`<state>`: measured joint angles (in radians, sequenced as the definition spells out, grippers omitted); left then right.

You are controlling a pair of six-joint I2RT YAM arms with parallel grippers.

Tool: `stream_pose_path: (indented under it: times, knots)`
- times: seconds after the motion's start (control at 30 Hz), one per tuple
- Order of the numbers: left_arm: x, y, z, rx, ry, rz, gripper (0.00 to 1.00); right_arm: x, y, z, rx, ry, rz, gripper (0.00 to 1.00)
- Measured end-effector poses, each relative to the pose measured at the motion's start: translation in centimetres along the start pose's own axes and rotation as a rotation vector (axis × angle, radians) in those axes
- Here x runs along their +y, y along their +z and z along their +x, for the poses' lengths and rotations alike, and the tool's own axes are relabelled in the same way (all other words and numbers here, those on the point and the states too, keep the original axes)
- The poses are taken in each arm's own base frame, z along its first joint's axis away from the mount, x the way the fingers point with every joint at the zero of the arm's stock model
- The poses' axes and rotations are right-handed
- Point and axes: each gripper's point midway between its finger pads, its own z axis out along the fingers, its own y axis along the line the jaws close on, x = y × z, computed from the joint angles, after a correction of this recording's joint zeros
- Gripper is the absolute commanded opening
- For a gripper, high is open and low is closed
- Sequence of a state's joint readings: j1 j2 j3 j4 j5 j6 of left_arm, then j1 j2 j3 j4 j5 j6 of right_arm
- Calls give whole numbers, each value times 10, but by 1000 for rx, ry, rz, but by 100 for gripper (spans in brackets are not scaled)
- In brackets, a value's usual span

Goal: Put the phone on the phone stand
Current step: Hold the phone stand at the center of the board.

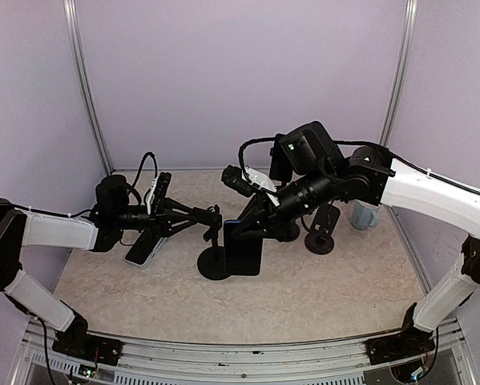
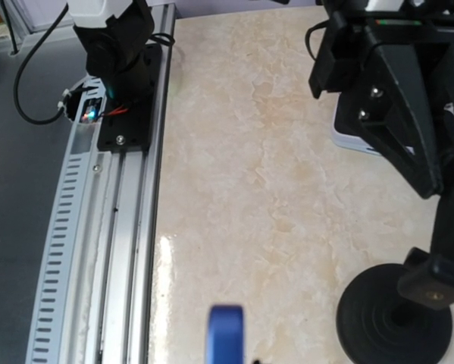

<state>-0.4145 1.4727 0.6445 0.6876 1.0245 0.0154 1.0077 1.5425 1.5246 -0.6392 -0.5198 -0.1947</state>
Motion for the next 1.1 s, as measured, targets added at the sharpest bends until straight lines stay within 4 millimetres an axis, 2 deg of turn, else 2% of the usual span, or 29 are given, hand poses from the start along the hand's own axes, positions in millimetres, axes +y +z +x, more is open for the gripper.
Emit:
stream_pose_path:
  times: [0.17,0.33,0.53,0.7,0.83,1.1]
  knots:
    - [-2,3,-1,0,-9,-4,13,-1,-1,-7,-9,-8,2,0]
    - [-12,9,-4,-2,-28,-39,13,-7,0,-26,-38,-27,10,0]
    - [-29,17,-3,3,-57,-74,13,-16,12,-48,-61,-61,-10,0]
    - [-41,18,-3,-3,-79,-94,13,-17,23,-59,-70,-106,-60,0]
    - [-47,17,-2,-7,-89,-109,13,-13,33,-59,-72,-162,-123,0]
    - [-59,19,-2,-9,-97,-98,13,-6,48,-46,-64,-254,-205,0]
